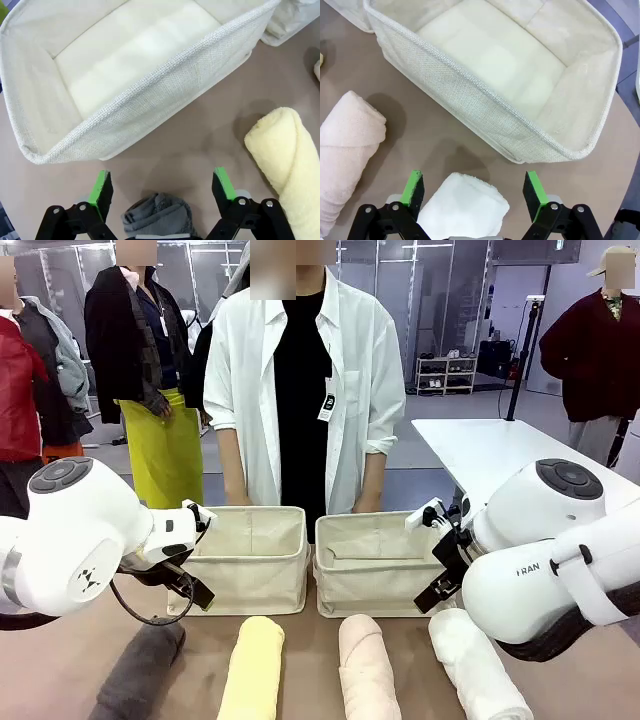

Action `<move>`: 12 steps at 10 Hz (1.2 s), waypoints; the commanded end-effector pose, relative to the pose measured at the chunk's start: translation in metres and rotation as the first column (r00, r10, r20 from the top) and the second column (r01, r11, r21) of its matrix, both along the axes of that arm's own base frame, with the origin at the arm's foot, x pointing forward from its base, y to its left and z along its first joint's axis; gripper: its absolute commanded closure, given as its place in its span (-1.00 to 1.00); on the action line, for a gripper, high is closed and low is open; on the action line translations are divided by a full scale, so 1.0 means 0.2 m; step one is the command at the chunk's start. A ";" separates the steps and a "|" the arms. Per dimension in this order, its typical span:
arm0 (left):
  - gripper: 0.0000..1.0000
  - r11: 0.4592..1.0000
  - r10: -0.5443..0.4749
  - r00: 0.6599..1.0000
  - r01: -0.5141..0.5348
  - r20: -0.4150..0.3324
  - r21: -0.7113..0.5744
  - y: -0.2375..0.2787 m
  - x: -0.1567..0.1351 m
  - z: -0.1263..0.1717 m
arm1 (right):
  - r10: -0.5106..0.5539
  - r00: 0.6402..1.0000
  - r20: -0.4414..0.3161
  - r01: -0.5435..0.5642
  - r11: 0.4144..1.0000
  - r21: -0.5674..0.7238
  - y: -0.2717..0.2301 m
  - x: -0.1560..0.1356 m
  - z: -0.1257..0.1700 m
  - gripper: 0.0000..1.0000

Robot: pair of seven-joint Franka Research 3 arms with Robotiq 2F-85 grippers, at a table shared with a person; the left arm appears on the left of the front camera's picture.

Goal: Divide the towels into two baskets.
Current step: Pick up one hotel-folded towel and place it in the Fabric basket indicated by the person.

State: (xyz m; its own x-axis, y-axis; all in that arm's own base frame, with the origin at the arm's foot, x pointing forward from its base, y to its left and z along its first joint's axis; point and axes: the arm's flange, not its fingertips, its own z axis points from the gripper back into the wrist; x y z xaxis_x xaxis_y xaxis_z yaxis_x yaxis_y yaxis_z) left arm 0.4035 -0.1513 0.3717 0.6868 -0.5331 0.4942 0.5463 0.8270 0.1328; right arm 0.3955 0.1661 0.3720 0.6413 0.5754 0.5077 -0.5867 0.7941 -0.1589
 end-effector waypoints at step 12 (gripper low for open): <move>-1.00 0.998 -0.057 0.991 0.054 -0.117 -0.032 -0.01 0.03 0.13 | 0.052 0.991 -0.126 -0.042 0.996 0.082 -0.07 0.03 0.12 -1.00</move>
